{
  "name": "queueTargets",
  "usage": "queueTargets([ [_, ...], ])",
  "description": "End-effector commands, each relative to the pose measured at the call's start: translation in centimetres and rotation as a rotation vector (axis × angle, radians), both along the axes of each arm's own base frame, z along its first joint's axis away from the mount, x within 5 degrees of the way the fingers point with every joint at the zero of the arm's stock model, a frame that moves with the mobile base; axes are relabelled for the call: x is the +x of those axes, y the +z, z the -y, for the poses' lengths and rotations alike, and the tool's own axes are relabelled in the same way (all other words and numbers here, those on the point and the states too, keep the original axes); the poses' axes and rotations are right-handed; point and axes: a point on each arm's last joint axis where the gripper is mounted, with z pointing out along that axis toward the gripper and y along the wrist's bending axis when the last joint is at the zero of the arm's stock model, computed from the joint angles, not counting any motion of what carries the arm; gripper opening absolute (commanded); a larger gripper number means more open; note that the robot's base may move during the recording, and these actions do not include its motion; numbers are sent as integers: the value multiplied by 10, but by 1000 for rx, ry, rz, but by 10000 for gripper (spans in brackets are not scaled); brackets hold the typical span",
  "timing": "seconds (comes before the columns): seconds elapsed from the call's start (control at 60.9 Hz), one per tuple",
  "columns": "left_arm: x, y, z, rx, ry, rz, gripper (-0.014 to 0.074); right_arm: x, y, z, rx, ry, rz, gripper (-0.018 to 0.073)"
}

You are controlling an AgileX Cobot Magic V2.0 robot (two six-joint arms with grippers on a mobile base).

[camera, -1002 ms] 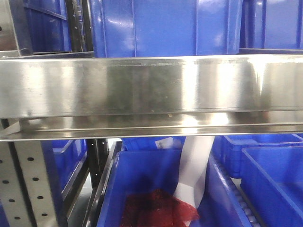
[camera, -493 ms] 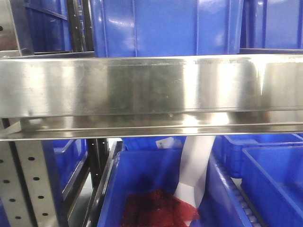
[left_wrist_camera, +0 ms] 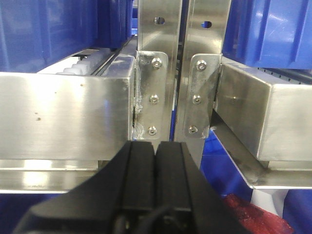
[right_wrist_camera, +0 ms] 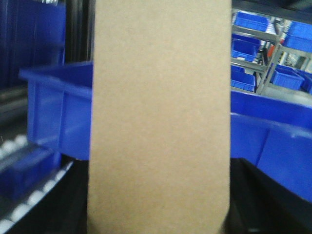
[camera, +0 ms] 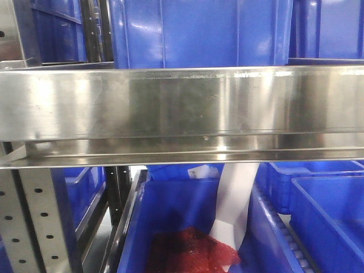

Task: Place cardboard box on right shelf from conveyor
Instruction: 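Raise the held box above the upper steel shelf with the right gripper, then lower the box flat onto the upper shelf and open the right gripper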

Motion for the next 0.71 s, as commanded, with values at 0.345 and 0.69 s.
queueTargets([
  [0.345,-1,5,-1,-13,11,92,-116,91,-18,-78,-826,274,114,305],
  [0.69,-1,5,-1,-13,11,92,-116,122,-52,-104,-928,360,70,305],
])
